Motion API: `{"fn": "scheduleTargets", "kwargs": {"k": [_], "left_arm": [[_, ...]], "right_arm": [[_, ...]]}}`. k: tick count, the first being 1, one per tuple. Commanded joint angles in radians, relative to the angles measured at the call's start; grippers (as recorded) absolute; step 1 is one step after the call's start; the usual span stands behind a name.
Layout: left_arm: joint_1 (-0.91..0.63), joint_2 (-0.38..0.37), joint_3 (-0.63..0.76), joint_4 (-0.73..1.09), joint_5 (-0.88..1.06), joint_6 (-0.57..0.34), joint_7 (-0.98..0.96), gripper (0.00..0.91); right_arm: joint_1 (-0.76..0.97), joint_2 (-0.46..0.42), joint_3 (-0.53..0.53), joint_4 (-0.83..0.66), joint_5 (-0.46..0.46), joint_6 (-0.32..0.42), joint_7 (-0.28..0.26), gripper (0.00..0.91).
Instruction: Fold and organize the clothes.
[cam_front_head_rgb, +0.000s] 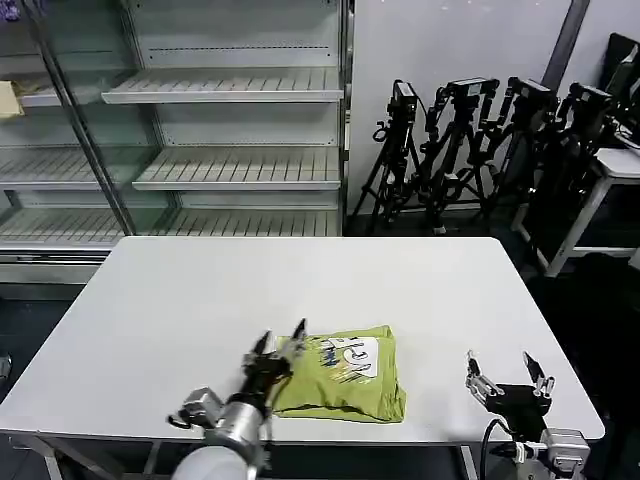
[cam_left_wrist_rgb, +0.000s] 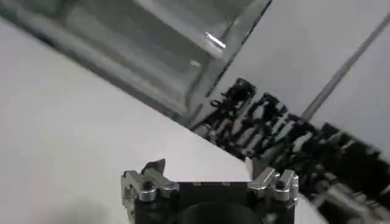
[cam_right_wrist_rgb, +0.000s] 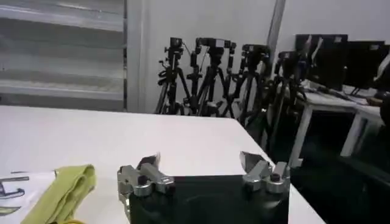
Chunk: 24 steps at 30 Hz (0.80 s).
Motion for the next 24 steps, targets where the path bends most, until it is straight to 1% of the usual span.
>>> {"fn": "scheduleTargets", "kwargs": {"k": [1,4,10,13,14,15,18,21,24], "left_arm": [[0.042,0.378,-0.236,0.025,0.174,-0.029,0.164,0.907],[0.066,0.397,-0.232,0.014,0.135,-0.006,0.176,0.907],[0.064,0.355,-0.187,-0.040,-0.062,0.067,0.176,0.907],[0.052,0.361,-0.173,-0.042,-0.211,0.110,0.183,0.907],[0.049,0.361,-0.173,-0.038,-0.300,0.143,0.177,0.907],[0.048,0.353,-0.173,-0.034,-0.407,0.171,0.163,0.907],[0.053,0.327,-0.160,-0.014,-0.540,0.197,0.135,0.907],[0.052,0.291,-0.140,0.019,-0.610,0.215,0.106,0.907],[0.057,0.281,-0.113,0.019,-0.641,0.226,0.091,0.907]], "right_arm": [[0.005,-0.015,-0.003,-0.005,0.000,-0.001,-0.002,0.907],[0.009,-0.014,-0.002,-0.008,0.000,-0.003,-0.002,0.907],[-0.003,-0.006,0.002,-0.006,-0.013,-0.004,-0.005,0.907],[-0.016,-0.006,0.012,0.002,-0.016,-0.004,-0.009,0.907],[-0.020,-0.006,0.016,0.004,-0.017,-0.003,-0.010,0.907],[-0.028,-0.006,0.020,0.007,-0.020,-0.002,-0.009,0.907],[-0.043,-0.001,0.032,0.018,-0.021,-0.002,-0.010,0.907],[-0.058,0.002,0.042,0.027,-0.023,-0.002,-0.010,0.907],[-0.070,0.002,0.051,0.034,-0.025,-0.002,-0.010,0.907]]}}
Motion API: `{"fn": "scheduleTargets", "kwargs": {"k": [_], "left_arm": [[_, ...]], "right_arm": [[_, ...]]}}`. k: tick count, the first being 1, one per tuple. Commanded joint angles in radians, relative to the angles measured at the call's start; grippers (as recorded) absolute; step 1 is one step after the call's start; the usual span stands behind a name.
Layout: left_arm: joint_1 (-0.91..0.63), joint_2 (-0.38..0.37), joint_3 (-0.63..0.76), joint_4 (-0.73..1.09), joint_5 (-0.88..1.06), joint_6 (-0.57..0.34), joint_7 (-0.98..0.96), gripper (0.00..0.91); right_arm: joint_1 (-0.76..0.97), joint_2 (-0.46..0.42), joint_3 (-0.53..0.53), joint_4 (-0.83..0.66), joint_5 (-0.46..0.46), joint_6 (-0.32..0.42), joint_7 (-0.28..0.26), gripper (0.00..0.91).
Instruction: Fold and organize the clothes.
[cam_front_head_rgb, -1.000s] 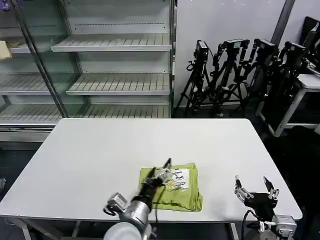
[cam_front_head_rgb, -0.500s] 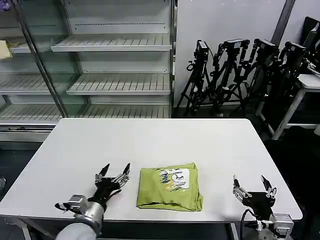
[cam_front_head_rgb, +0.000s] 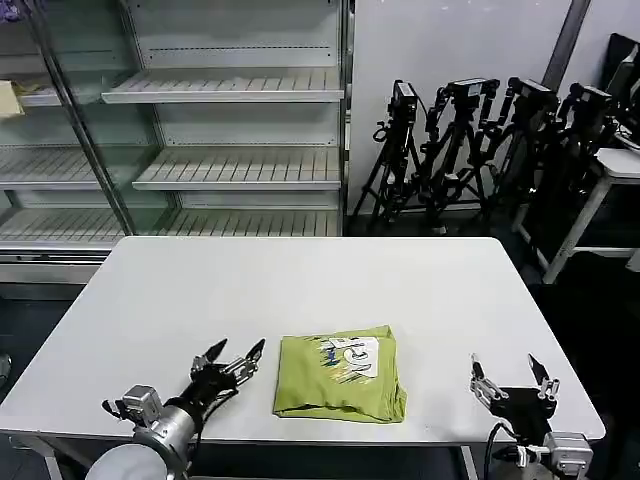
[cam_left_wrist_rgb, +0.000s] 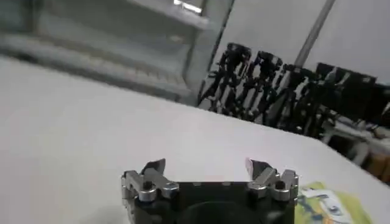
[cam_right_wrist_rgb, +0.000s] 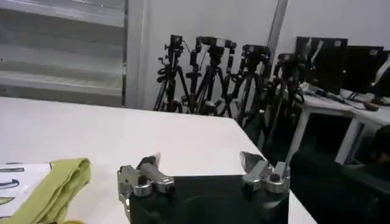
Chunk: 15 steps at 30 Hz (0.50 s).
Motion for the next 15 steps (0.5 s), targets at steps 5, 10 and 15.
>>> {"fn": "scheduleTargets", "kwargs": {"k": [5,10,15], "left_arm": [[-0.002,-0.049,0.052,0.020,-0.473,0.114,-0.078,0.907],[-0.018,-0.065,0.073,0.039,-0.463,0.110,-0.091,0.907],[-0.039,-0.086,0.097,0.048,-0.461,0.104,-0.109,0.907]], "right_arm": [[-0.045,0.009,0.025,0.025,-0.012,0.001,0.000,0.907],[-0.057,0.015,0.025,0.038,-0.021,0.001,-0.001,0.907],[-0.063,0.017,0.029,0.046,-0.024,-0.001,0.000,0.907]]}}
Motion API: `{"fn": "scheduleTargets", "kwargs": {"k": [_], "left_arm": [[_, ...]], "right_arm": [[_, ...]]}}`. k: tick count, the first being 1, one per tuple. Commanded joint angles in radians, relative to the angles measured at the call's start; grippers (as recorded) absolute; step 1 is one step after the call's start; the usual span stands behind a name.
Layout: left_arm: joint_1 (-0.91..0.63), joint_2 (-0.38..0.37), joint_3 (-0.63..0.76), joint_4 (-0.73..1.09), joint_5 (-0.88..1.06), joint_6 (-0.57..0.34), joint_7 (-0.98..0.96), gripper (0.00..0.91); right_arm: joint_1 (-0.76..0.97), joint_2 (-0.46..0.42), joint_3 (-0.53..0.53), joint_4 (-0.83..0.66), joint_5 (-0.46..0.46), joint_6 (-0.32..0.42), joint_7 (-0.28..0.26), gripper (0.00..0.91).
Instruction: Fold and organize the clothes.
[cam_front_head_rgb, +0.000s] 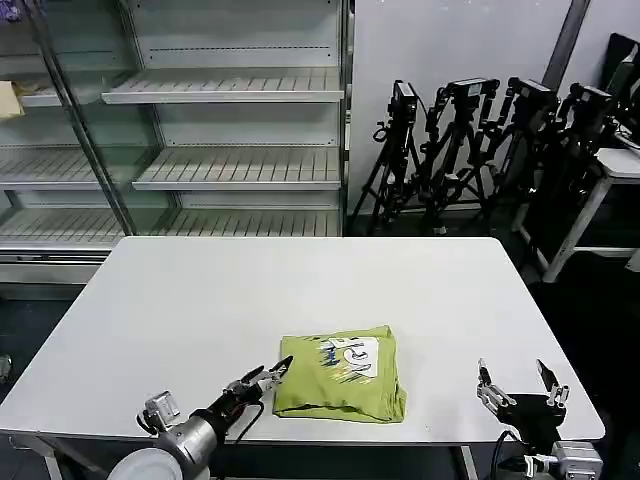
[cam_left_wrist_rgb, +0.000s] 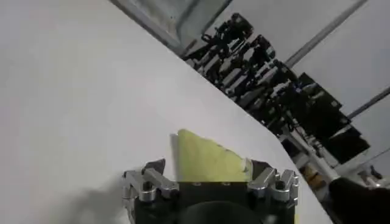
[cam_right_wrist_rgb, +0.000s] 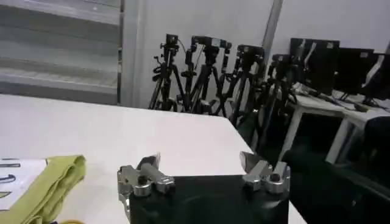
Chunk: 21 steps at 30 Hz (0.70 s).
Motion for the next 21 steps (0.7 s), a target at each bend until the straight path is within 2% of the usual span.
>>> {"fn": "scheduleTargets", "kwargs": {"k": [1,16,17,18,19,20,21], "left_arm": [[-0.030,-0.037,0.042,0.025,-0.124,0.022,-0.040,0.907],[-0.066,-0.078,0.076,0.066,-0.100,0.008,-0.057,0.907],[-0.065,-0.078,0.074,0.065,-0.102,0.006,-0.059,0.846],[-0.064,-0.079,0.073,0.065,-0.102,0.003,-0.060,0.725],[-0.063,-0.080,0.073,0.065,-0.104,-0.002,-0.064,0.423],[-0.059,-0.084,0.073,0.065,-0.106,-0.005,-0.067,0.292],[-0.058,-0.087,0.073,0.066,-0.108,-0.010,-0.069,0.060]], "right_arm": [[-0.017,0.004,0.008,0.014,-0.006,-0.001,0.000,0.907],[-0.041,0.007,0.016,0.037,-0.011,-0.002,0.000,0.907],[-0.042,0.007,0.016,0.038,-0.011,-0.002,0.000,0.907],[-0.042,0.007,0.016,0.039,-0.011,-0.002,0.000,0.907],[-0.042,0.007,0.017,0.039,-0.011,-0.002,0.000,0.907],[-0.042,0.007,0.016,0.040,-0.011,-0.002,0.000,0.907],[-0.043,0.007,0.016,0.041,-0.011,-0.002,0.001,0.907]]}}
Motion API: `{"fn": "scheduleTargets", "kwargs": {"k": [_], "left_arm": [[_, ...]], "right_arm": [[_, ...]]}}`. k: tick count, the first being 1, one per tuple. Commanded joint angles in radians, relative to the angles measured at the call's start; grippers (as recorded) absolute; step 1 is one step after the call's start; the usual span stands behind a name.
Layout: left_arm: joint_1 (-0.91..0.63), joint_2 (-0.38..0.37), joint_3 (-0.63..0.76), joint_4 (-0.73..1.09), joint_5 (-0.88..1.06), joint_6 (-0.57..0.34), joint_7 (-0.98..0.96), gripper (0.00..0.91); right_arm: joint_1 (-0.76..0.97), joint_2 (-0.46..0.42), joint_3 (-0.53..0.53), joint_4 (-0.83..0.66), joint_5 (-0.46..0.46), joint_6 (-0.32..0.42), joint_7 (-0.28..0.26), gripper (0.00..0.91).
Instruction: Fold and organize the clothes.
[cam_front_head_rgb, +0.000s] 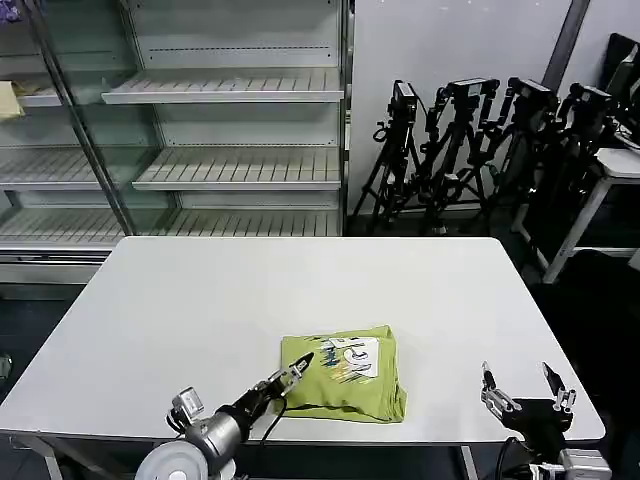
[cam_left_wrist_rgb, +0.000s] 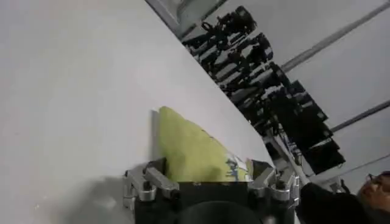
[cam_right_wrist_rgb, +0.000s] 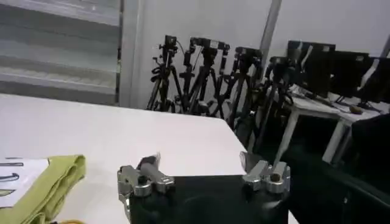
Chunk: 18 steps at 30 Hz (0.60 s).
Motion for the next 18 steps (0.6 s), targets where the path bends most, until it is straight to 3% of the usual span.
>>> {"fn": "scheduleTargets", "kwargs": {"k": [1,18], "left_arm": [[0.003,-0.024,0.008,0.015,-0.022,-0.012,-0.019,0.040],[0.013,-0.068,-0.011,0.011,-0.080,-0.031,-0.023,0.040]], "right_arm": [[-0.005,0.001,0.001,0.007,-0.001,-0.001,0.001,0.907],[-0.024,0.010,0.007,0.028,-0.006,0.000,0.002,0.907]]}}
